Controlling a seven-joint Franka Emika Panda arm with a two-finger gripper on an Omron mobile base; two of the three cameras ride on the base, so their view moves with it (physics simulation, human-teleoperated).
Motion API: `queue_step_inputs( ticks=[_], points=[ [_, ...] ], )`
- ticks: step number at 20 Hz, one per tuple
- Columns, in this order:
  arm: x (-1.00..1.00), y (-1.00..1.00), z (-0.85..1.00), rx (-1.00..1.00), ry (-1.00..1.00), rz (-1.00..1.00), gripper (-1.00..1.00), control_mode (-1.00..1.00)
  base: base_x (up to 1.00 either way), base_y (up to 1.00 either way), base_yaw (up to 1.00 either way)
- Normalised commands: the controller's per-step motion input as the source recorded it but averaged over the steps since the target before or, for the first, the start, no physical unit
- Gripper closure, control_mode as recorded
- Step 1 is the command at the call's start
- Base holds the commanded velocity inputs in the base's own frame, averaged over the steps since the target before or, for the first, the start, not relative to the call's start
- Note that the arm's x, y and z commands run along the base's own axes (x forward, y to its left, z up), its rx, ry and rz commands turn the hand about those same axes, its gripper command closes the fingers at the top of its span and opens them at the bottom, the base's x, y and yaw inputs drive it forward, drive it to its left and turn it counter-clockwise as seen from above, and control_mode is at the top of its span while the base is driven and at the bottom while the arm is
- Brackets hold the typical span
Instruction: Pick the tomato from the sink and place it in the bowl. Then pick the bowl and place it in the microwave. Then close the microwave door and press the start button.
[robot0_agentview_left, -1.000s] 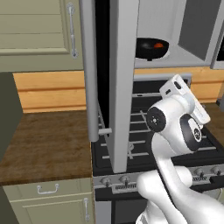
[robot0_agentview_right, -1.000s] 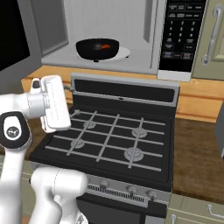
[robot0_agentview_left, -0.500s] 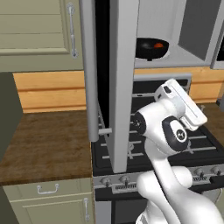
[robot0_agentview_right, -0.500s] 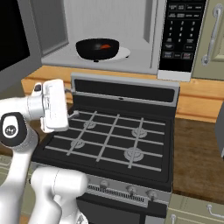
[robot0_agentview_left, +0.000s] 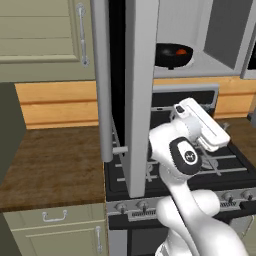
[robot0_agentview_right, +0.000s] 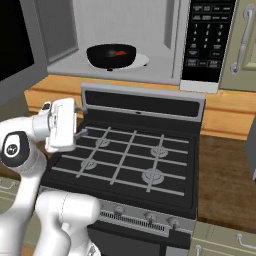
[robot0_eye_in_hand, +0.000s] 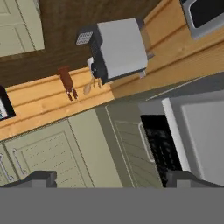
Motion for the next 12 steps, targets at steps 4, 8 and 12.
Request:
queue_step_inputs(
  ticks=[4, 8, 12],
  points=[
    [0.00, 0.00, -0.07, -0.01, 0.06, 0.00, -1.00, -1.00, 0.00, 0.00, 0.00],
    [0.30, 0.07, -0.18, -0.10, 0.20, -0.01, -1.00, -1.00, 0.00, 0.00, 0.00],
    [0.19, 0.41, -0.09, -0.22, 0.18, -0.03, -1.00, -1.00, 0.00, 0.00, 0.00]
  ],
)
